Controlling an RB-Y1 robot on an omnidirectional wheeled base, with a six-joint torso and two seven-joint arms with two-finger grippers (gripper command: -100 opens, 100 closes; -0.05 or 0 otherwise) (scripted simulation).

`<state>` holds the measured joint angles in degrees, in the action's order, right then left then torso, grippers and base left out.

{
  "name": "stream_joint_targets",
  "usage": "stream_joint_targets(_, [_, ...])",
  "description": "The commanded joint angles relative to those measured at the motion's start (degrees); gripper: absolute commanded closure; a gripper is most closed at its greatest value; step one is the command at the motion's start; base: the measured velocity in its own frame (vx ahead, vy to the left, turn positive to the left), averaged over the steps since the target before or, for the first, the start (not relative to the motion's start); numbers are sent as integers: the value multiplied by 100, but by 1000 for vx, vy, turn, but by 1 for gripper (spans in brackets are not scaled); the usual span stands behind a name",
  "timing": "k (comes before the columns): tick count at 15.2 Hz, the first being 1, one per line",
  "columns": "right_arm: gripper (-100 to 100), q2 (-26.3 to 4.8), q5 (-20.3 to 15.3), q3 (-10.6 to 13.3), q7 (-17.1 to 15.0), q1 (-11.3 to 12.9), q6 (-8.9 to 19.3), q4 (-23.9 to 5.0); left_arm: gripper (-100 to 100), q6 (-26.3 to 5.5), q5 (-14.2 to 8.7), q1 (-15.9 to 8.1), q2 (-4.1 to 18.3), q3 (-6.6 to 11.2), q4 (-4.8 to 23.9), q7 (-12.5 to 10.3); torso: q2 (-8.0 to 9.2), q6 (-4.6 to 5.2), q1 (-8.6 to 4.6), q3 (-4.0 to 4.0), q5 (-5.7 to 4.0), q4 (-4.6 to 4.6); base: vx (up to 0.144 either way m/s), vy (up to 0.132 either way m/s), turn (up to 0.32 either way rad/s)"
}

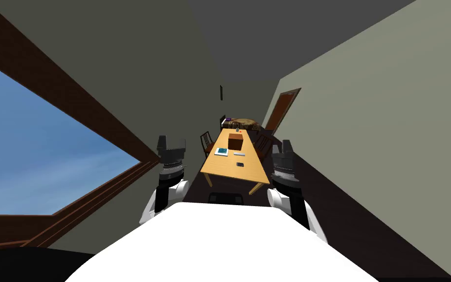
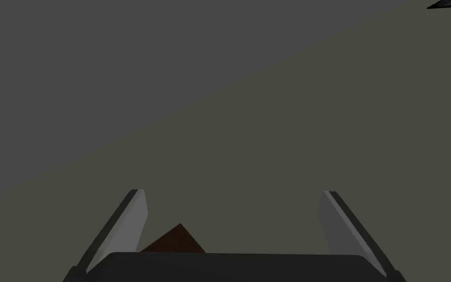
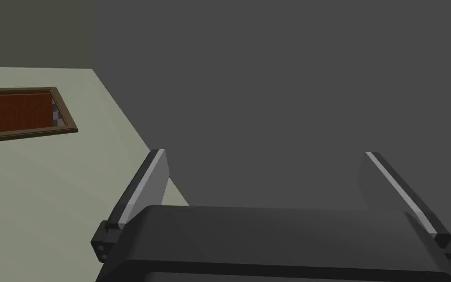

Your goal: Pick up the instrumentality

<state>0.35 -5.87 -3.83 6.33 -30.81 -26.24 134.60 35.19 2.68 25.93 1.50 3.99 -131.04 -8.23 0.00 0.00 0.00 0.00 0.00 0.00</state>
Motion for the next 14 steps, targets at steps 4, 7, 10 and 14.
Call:
stream_joint_targets(4, [-100,-541,21,81,54,93,-53,-183,0,0,0,-1,0,0,0,0,12,-2,-2,7,0,2,-35,-1,137])
stream_joint_targets(7, [-100,-925,42,176,117,183,-104,-386,0,0,0,-1,0,0,0,0,24,-3,-5,13,-1,5,-64,-5,213])
stream_joint_targets(10, [-100,-1183,55,238,157,235,-133,-516,0,0,0,-2,0,-1,0,0,24,-5,-4,14,-1,5,-56,-3,198])
stream_joint_targets(14, [-100,-1670,83,388,254,349,-196,-827,0,0,0,-2,0,-1,0,0,20,-6,-5,11,-1,4,-50,-3,255])
